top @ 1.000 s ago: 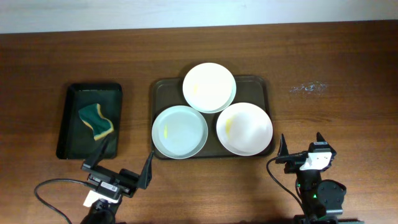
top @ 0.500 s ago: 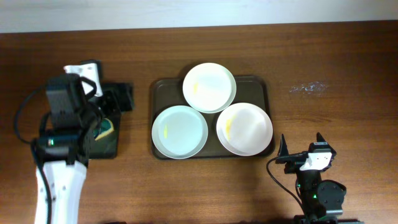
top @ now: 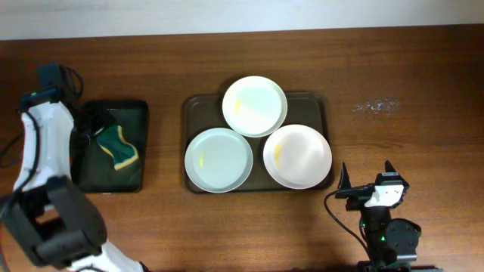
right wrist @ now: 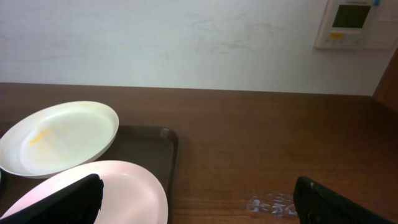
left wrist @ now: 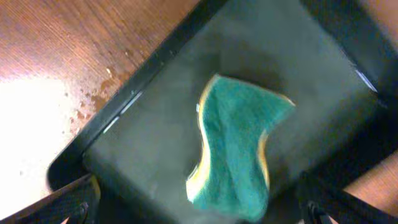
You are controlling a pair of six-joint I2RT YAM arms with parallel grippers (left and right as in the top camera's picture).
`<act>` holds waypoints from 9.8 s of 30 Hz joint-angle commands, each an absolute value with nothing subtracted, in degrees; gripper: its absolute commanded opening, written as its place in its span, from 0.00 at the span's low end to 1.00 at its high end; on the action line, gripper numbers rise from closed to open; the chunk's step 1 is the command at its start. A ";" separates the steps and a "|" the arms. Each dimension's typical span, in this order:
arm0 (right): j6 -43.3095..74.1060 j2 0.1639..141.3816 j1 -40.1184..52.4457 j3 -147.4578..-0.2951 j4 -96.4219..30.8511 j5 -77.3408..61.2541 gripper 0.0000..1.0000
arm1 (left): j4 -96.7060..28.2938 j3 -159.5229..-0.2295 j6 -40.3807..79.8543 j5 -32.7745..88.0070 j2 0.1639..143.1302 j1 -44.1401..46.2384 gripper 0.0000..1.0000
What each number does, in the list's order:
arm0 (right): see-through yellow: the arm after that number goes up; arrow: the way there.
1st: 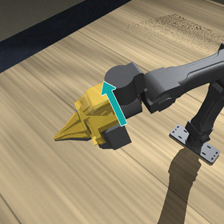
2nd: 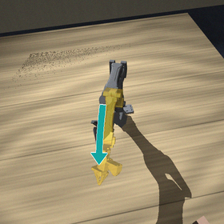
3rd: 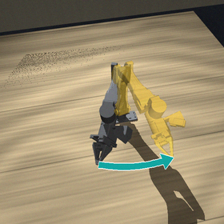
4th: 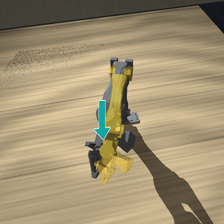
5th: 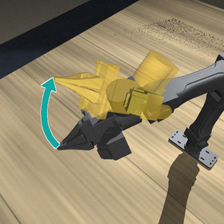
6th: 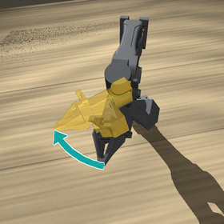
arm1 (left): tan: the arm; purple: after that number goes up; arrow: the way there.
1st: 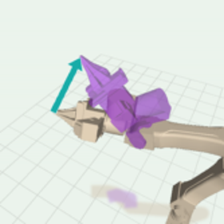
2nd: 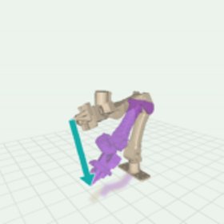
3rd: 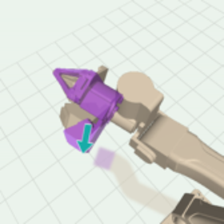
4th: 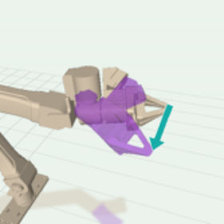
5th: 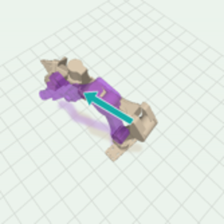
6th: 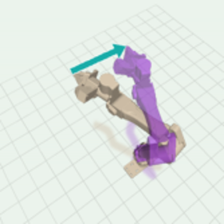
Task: Clean dirty plates on tray and stack at the side
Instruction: 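Grasp the green-yellow sponge with the left gripper, then carry the sponge with the left gripper onto the front-left plate, then hold the plate rim with the right gripper and scrub with the sponge, then lift the scrubbed plate with the right gripper and place it at right side, then grasp the back plate with the right gripper while the left scrubs it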
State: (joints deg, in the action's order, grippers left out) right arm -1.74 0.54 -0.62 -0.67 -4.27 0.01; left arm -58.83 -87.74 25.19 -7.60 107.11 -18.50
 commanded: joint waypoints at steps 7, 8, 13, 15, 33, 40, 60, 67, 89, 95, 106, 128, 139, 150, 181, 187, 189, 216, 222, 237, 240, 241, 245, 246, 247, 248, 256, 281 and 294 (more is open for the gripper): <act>-1.65 0.21 -0.82 -0.32 -4.62 0.32 0.98 | -46.70 -88.20 22.15 4.16 123.52 -18.11 0.92; -1.65 0.21 -0.82 -0.32 -4.64 0.32 0.98 | -46.19 -88.20 18.87 7.77 123.87 -18.11 0.92; -1.65 0.21 -0.82 -0.32 -4.64 0.32 0.98 | -49.80 -89.69 18.74 7.53 123.50 -19.31 0.85; -1.65 0.21 -0.82 -0.32 -4.64 0.32 0.98 | -51.68 -89.45 18.74 7.22 123.61 -19.27 0.79; -1.65 0.21 -0.82 -0.32 -4.62 0.32 0.98 | -62.61 -89.10 18.74 6.24 123.74 -19.31 0.00; -1.65 0.21 -0.82 -0.32 -4.64 0.32 0.98 | -83.48 -120.05 18.72 6.33 121.82 -19.29 0.00; -1.65 0.21 -0.82 -0.32 -4.64 0.32 0.98 | -58.39 -90.24 18.76 5.34 112.64 -15.97 0.00; -1.65 0.21 -0.82 -0.32 -4.64 0.32 0.98 | -79.37 -112.49 18.74 13.89 102.94 -3.99 0.00; -0.99 34.50 -0.80 -67.70 -48.05 -29.10 0.98 | -59.07 -82.37 25.04 5.08 105.43 21.17 0.00; 8.99 69.63 10.02 -72.49 -49.60 -22.35 0.66 | -58.96 -82.37 25.04 5.10 105.43 21.17 0.00; 15.75 110.28 27.14 -72.55 -25.06 -18.37 0.44 | -58.92 -82.37 25.04 5.08 105.43 21.17 0.00; 15.97 114.80 29.28 -72.01 -27.86 -14.28 0.31 | -49.78 -72.25 21.65 1.48 105.43 21.58 0.61; 15.97 114.80 29.28 -72.01 -27.88 -14.31 0.31 | -47.18 -69.43 17.47 8.67 108.12 21.78 0.36; 16.51 114.80 29.19 -72.01 -28.08 -14.04 0.31 | -47.29 -72.34 21.69 15.68 103.85 21.71 0.00; 5.87 110.61 48.69 -106.06 -59.48 54.37 0.04 | -58.63 -78.67 29.95 -10.41 86.56 3.79 0.00; 3.36 110.61 55.64 -106.06 -59.44 72.55 0.04 | -59.13 -78.67 29.95 -10.22 86.56 -0.97 0.00; 3.73 110.61 55.48 -106.06 -59.24 71.77 0.04 | -59.66 -78.67 29.95 -10.22 86.56 -3.66 0.00; 1.58 111.28 -21.82 -94.15 -51.35 -19.33 0.04 | -60.07 -78.67 29.98 -8.91 86.56 -6.81 0.00; 9.52 114.08 -23.00 -80.88 -32.51 -10.61 0.15 | -60.10 -78.67 29.98 -8.75 86.56 -6.81 0.00; 15.53 123.02 11.94 -92.36 -34.09 -10.24 0.74 | -58.00 -78.56 25.17 -3.84 86.56 -2.37 0.00; 15.51 124.92 15.38 -92.36 -31.97 -9.19 0.58 | -57.47 -77.67 25.19 -3.81 86.61 -2.33 0.00; 15.53 125.34 15.49 -92.36 -31.88 -8.29 0.47 | -57.52 -77.60 25.17 -3.84 86.67 -2.33 0.00; 15.51 127.02 15.75 -92.36 -32.16 -9.47 0.21 | -57.47 -77.60 25.19 -3.81 86.67 -2.33 0.00; 15.49 127.02 16.34 -92.40 -32.42 -11.94 0.04 | -57.23 -77.60 25.19 -3.49 86.67 -2.26 0.00; 15.27 127.02 16.93 -92.55 -32.82 -14.87 0.04 | -56.58 -77.58 23.88 -1.45 86.67 -1.65 0.00; 14.92 127.02 18.11 -92.58 -33.19 -17.93 0.04 | -54.98 -77.25 20.34 1.85 86.67 -0.36 0.00; 15.31 127.02 26.44 -91.88 -42.70 -16.29 0.04 | -46.26 -71.85 23.77 4.84 91.53 14.04 0.00; 18.55 127.02 26.52 -90.52 -41.41 -14.11 0.04 | -39.42 -74.89 30.37 8.21 107.77 15.49 0.00; 16.38 126.65 26.59 -96.49 -48.25 -5.67 0.04 | -49.78 -78.17 30.41 -16.34 102.26 10.41 0.00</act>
State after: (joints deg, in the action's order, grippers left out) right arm 18.22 126.13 27.88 -92.90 -44.40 -15.55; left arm -48.95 -76.16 29.87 -10.98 110.67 14.83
